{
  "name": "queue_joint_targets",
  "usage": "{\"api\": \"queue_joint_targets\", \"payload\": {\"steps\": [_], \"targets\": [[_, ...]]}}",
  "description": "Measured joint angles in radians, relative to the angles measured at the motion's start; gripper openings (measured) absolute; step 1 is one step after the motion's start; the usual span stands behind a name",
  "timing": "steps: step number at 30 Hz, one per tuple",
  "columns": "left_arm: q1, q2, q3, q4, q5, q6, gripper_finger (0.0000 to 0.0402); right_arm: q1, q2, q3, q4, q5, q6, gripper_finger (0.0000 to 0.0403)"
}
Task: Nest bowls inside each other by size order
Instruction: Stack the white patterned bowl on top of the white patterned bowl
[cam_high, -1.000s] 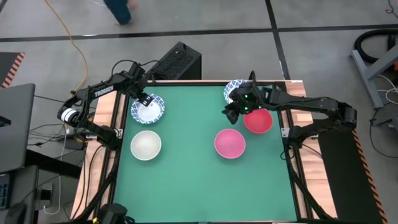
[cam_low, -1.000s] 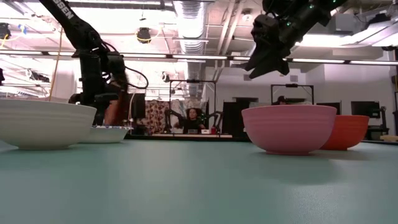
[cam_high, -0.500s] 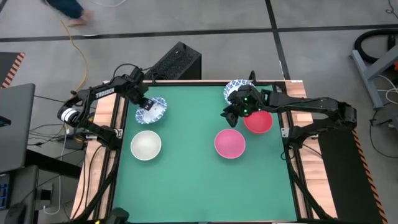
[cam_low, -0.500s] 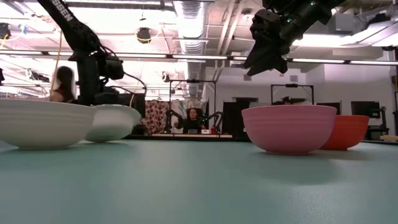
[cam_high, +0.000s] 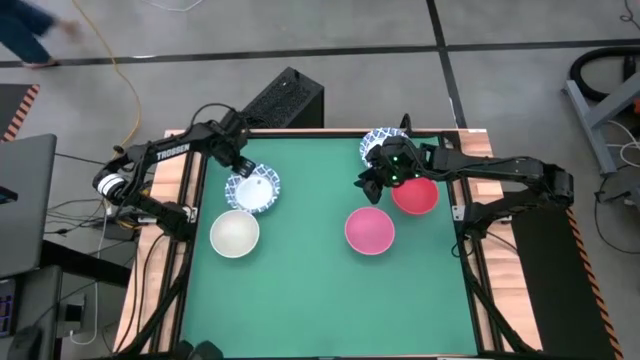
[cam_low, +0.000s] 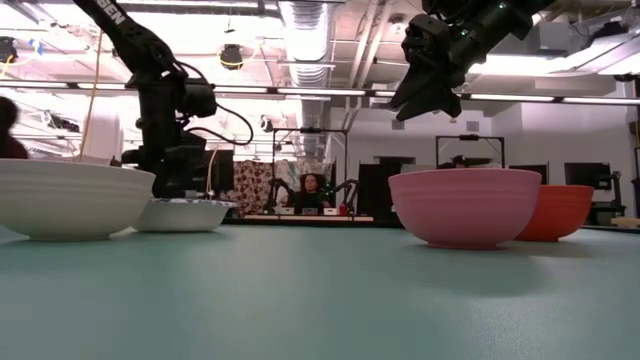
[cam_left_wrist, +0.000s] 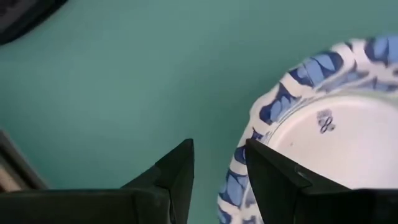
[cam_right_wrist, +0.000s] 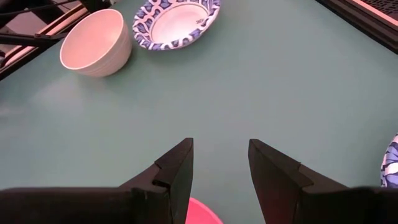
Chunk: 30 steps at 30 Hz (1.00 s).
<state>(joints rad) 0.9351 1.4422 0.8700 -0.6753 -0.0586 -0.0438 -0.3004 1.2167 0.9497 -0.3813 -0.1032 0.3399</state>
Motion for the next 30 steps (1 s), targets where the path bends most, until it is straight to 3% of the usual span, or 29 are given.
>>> {"api": "queue_joint_targets", "payload": {"steps": [9, 15, 25, 30], "targets": [[-0.004, 0.000, 0.000, -0.009, 0.088, 0.062, 0.0134, -0.001, 0.000, 0.000, 0.000, 0.000, -0.009, 0.0175], [-0.004, 0.000, 0.000, -0.011, 0.238, 0.060, 0.0134, -0.001, 0.000, 0.000, 0.000, 0.000, -0.009, 0.0175], [-0.003, -0.001, -0.003, -0.024, 0.172, 0.128, 0.0138, -0.001, 0.000, 0.000, 0.000, 0.000, -0.009, 0.0175], [-0.004, -0.001, -0.030, -0.023, 0.262, 0.130, 0.0149, -0.001, 0.000, 0.000, 0.000, 0.000, -0.009, 0.0175]]}}
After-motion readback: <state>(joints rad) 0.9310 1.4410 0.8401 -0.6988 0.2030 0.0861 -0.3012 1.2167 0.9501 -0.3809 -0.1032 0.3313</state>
